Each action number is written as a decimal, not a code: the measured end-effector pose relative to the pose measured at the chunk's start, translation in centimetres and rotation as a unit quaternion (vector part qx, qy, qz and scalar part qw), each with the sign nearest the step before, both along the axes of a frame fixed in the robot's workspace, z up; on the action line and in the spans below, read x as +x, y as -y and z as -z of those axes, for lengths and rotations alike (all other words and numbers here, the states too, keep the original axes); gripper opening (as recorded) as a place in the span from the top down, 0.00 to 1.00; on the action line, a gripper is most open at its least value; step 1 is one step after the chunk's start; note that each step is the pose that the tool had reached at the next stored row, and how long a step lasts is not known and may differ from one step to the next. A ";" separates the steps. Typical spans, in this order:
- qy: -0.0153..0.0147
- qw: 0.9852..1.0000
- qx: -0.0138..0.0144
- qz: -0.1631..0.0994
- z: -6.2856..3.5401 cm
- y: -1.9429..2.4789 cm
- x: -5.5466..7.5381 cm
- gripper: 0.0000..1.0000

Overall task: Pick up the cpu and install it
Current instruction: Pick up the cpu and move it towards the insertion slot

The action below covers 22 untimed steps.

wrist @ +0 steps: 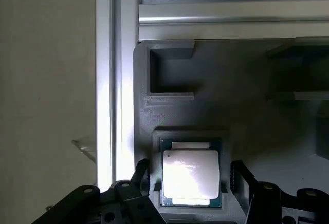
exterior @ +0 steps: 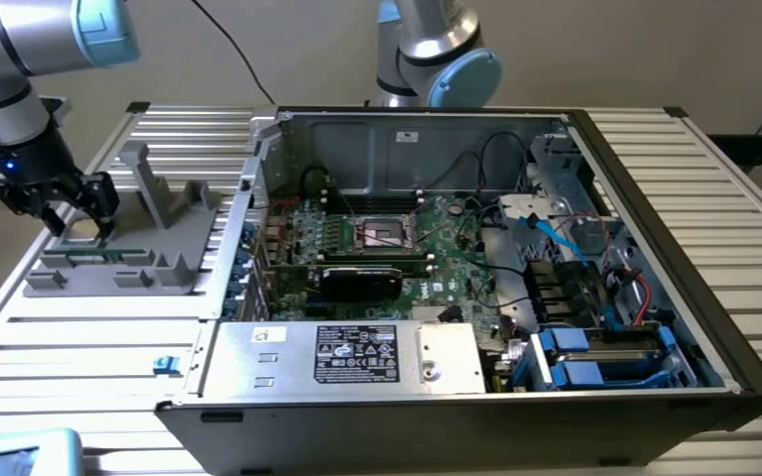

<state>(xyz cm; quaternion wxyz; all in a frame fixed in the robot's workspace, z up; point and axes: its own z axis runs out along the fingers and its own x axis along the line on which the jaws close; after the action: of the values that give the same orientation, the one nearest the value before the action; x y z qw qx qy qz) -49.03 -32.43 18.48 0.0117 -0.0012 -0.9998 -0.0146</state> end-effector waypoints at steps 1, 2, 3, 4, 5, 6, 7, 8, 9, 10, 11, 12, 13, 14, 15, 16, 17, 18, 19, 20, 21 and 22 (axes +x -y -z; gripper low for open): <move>0.000 1.000 0.000 0.000 0.00 0.00 0.0 0.26; 0.000 1.000 0.000 0.000 0.01 0.00 0.0 0.26; 0.000 1.000 0.000 0.000 0.02 0.00 0.0 0.26; 0.000 1.000 0.000 0.000 0.03 0.00 0.0 0.26; 0.000 1.000 0.000 0.000 0.03 0.00 0.0 0.26; 0.000 1.000 0.000 0.000 0.04 0.00 0.0 0.26; 0.000 1.000 0.000 0.000 0.04 0.00 0.0 0.26; 0.000 1.000 0.000 0.000 0.04 -0.01 0.0 0.26; 0.000 1.000 0.000 0.000 0.04 -0.01 0.0 0.29; 0.000 1.000 0.000 0.000 0.05 -0.01 0.0 0.35; 0.000 1.000 0.000 0.000 0.05 -0.01 0.0 0.35; 0.000 1.000 0.000 0.000 0.04 -0.01 0.0 0.41; 0.000 1.000 0.000 0.000 0.04 -0.01 0.0 0.44; 0.000 1.000 0.000 0.000 0.04 -0.01 0.0 0.44; 0.000 1.000 0.000 0.000 0.04 -0.01 0.0 0.44; 0.000 1.000 0.000 0.000 0.03 -0.01 0.0 0.44; 0.000 1.000 0.000 0.000 -0.03 -0.01 0.0 0.44; 0.000 1.000 0.000 0.000 -0.18 -0.01 0.0 0.44; 0.000 1.000 0.000 0.000 -0.44 -0.01 0.0 0.44; 0.000 1.000 0.000 0.000 -0.73 -0.01 0.0 0.44; 0.000 1.000 0.000 0.000 -1.05 -0.01 0.0 0.44; 0.000 1.000 0.000 0.000 -1.39 -0.01 0.0 0.44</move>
<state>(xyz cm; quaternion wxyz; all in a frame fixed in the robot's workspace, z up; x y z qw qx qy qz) -49.03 -32.42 19.86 0.0116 -0.0013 -0.9998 -0.0144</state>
